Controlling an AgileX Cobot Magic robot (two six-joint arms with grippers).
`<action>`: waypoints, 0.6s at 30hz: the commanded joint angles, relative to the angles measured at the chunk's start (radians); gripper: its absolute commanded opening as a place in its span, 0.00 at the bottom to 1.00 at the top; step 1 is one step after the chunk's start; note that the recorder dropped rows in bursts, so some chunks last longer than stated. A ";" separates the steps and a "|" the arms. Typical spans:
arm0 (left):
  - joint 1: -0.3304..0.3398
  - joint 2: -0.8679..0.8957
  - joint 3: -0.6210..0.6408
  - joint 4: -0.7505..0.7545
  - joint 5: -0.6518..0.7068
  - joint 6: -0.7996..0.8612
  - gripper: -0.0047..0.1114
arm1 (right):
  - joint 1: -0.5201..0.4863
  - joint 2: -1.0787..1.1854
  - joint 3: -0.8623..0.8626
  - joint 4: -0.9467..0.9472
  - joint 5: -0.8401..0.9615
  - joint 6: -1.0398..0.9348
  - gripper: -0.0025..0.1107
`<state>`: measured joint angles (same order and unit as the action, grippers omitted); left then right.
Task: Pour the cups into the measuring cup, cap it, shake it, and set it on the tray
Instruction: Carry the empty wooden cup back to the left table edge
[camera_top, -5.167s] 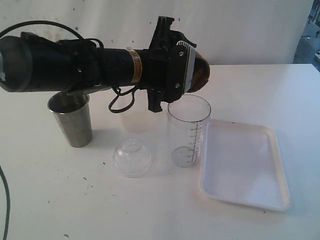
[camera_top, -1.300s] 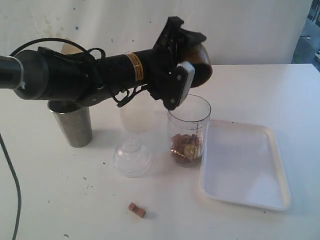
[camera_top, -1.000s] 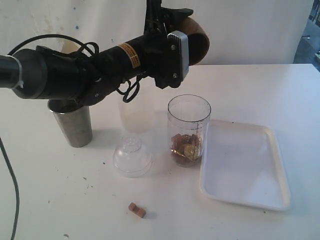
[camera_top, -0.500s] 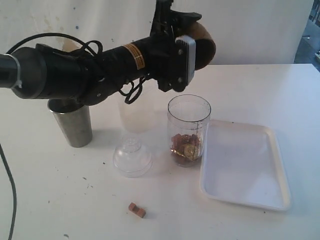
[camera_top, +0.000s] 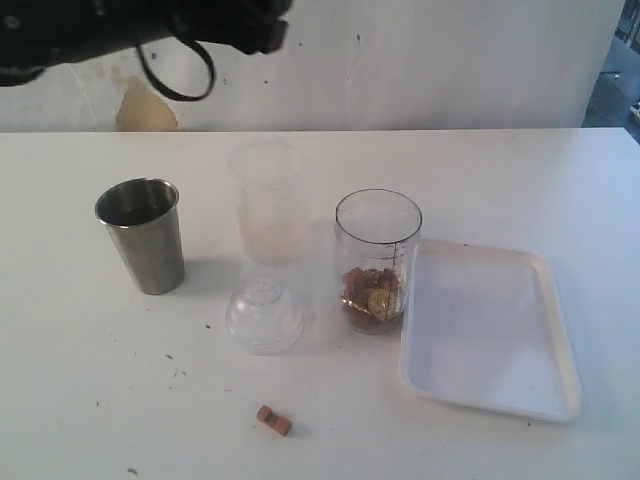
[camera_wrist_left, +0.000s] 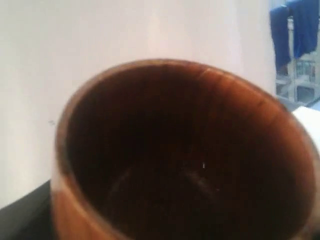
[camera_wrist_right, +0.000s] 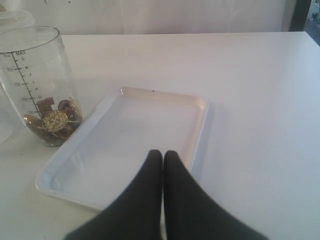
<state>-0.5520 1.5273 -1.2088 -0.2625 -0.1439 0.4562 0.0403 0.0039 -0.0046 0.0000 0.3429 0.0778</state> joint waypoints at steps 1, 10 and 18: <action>0.161 -0.146 0.208 -0.059 -0.146 -0.169 0.04 | -0.002 -0.004 0.005 0.000 -0.001 0.005 0.02; 0.486 -0.073 0.696 -0.169 -0.592 -0.279 0.04 | -0.002 -0.004 0.005 0.000 -0.001 0.005 0.02; 0.562 0.265 0.706 0.054 -0.786 -0.422 0.04 | -0.002 -0.004 0.005 0.000 -0.001 0.005 0.02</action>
<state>0.0023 1.7435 -0.5051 -0.2398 -0.8294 0.0758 0.0403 0.0039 -0.0046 0.0000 0.3429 0.0778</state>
